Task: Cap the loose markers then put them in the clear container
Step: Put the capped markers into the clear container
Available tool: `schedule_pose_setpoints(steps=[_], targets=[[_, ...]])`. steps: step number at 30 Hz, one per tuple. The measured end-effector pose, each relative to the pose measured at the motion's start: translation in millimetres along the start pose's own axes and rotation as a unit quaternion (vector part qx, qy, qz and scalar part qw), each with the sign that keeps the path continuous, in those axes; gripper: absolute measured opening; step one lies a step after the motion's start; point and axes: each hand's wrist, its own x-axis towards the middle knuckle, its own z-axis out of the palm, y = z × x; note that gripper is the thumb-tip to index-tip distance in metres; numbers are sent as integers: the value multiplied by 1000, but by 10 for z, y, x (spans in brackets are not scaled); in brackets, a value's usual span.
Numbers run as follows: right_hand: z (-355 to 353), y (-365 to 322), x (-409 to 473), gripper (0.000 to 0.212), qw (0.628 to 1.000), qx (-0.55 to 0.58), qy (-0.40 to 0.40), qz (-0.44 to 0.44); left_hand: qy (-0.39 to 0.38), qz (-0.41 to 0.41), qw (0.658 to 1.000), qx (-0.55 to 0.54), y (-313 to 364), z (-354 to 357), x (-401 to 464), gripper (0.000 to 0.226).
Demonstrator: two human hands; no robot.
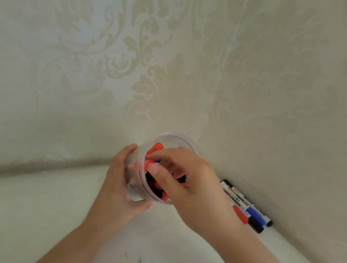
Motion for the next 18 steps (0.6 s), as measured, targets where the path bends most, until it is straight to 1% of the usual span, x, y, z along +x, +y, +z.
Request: schedule_pose_setpoints(steps=[2,3,5,7,10,12,13,14,15,16,17,18], targets=[[8,29,-28,12,1000,23,11,-11,-15,-3,1000,-2,17,9,-16,105],[15,47,-40,14,1000,10,14,-25,-20,-3,1000,-4,21,15,-21,105],[70,95,-41,17,997,-46,19,-51,-23,4,1000,6,26,23,-28,104],[132,122,-34,16,994,-96,34,-48,-22,13,999,23,33,29,-32,100],[64,113,-74,3,992,-109,35,-48,-21,17,999,36,39,31,-23,104],[-131,168,-124,14,987,-108,102,-65,-20,23,999,39,3,13,-26,110],[-261,245,-145,16,982,-110,147,-53,-17,27,999,44,-6,2,-26,109],[-398,352,-170,17,975,-123,182,-24,-15,34,998,52,-9,-8,-20,107],[-537,475,-199,16,971,-145,188,21,-12,47,997,63,6,-14,-12,106],[-660,612,-238,15,969,-177,153,85,-6,69,995,77,19,-16,0,104],[-748,747,-292,16,959,-219,80,159,0,105,990,94,18,-18,14,99],[-799,868,-357,27,939,-263,-6,222,13,139,984,113,24,-13,27,89]])
